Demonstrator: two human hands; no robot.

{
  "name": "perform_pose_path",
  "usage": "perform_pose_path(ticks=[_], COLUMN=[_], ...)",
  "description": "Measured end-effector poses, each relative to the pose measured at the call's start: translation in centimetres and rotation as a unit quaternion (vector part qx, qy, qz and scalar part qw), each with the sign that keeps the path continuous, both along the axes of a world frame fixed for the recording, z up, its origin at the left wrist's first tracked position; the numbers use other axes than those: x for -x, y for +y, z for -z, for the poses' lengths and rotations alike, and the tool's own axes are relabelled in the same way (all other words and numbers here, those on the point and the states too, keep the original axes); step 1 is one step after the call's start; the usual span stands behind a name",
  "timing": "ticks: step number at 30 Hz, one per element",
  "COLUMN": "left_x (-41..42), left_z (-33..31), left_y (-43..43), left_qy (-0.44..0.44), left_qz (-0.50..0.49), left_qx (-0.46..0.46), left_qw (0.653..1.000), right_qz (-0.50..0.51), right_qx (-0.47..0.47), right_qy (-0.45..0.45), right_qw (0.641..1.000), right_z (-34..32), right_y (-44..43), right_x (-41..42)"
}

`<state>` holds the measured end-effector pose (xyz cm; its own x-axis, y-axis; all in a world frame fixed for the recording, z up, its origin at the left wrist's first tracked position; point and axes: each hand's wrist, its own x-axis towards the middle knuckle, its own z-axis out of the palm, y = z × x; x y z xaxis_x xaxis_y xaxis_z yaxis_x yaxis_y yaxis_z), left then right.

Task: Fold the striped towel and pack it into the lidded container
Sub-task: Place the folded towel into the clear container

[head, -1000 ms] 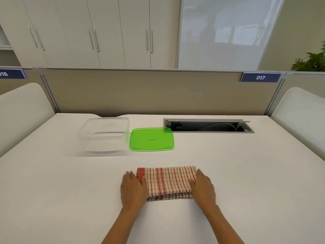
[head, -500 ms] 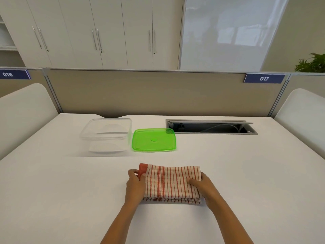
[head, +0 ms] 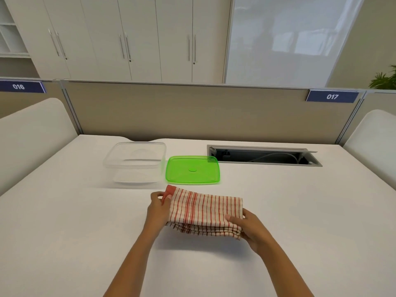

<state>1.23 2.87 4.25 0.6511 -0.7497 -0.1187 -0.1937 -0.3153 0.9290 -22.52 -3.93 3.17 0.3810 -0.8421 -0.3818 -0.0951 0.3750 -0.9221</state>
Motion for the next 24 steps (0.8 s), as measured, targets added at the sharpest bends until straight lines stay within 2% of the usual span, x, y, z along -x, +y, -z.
perform_pose_path(ticks=[2, 4, 8, 13, 17, 21, 24], left_x=[-0.9, -1.9, -4.3, -8.0, -11.1, -13.6, -15.3], left_z=[-0.6, -1.3, -3.1, -5.2, -7.3, -9.4, -10.5], left_y=[-0.3, -0.5, -0.5, -0.2, -0.9, -2.5, -4.1], left_qy=[-0.011, 0.014, 0.176, 0.268, 0.274, 0.235, 0.192], left_qz=[0.000, -0.003, 0.041, 0.078, 0.088, 0.077, 0.033], left_qx=[-0.014, -0.042, -0.079, -0.044, -0.013, 0.007, 0.026], left_qw=[1.000, 0.999, 0.980, 0.959, 0.958, 0.969, 0.981], right_qz=[0.017, 0.024, 0.020, -0.031, -0.054, -0.062, -0.057], right_qx=[-0.017, -0.022, -0.034, -0.100, -0.120, -0.095, -0.084], right_qy=[-0.005, 0.002, -0.013, -0.072, -0.094, -0.081, -0.083], right_qw=[1.000, 0.999, 0.999, 0.992, 0.987, 0.990, 0.991], right_z=[-0.7, -1.3, -2.4, -4.7, -7.1, -9.5, -11.1], right_y=[-0.1, -0.1, -0.4, -1.8, -3.7, -5.6, -6.9], right_x=[-1.1, -2.3, -4.5, -6.7, -9.1, -12.4, -15.3])
